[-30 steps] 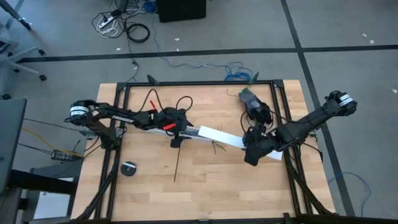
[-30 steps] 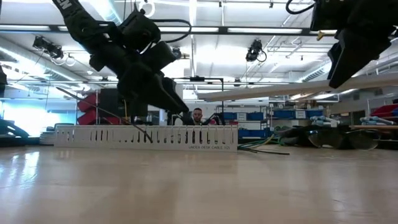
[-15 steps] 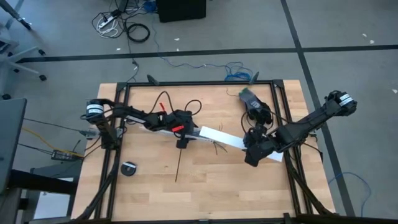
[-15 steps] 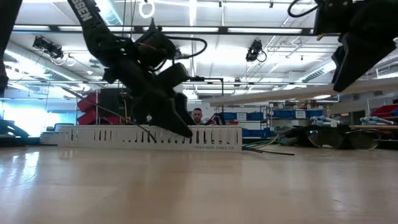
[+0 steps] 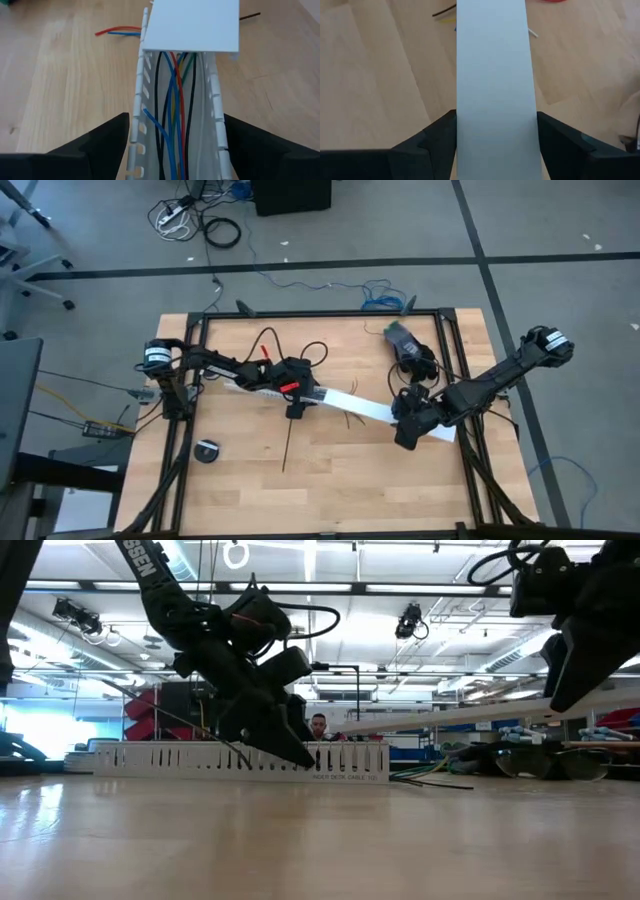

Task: Ziptie cables
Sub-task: Close the lid on the cable duct

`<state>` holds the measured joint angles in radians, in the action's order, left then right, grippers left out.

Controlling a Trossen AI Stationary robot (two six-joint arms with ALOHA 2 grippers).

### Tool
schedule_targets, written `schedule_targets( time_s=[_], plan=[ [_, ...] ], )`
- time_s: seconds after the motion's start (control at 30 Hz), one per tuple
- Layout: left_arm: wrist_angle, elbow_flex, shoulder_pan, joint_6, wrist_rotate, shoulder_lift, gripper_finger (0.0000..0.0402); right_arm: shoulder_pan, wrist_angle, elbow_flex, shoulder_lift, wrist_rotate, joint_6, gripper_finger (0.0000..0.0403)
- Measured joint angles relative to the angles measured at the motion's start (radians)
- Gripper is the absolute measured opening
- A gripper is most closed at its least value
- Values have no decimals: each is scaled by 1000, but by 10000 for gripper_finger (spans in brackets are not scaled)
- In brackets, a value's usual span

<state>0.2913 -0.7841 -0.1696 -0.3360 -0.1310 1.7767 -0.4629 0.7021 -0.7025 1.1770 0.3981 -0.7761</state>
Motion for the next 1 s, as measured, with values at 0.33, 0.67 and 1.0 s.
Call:
schedule_targets(
  time_s=[0.33, 0.67, 1.0],
  plan=[
    [-11, 0, 0, 6, 0, -1, 298, 0, -23, 24, 0, 30, 37, 231],
    [-54, 0, 0, 3, 0, -1, 298, 0, -13, 34, 0, 25, 55, 231],
    [-153, -1, -5, 32, -6, -4, 298, -3, -8, 34, -42, 23, 64, 230]
  ],
)
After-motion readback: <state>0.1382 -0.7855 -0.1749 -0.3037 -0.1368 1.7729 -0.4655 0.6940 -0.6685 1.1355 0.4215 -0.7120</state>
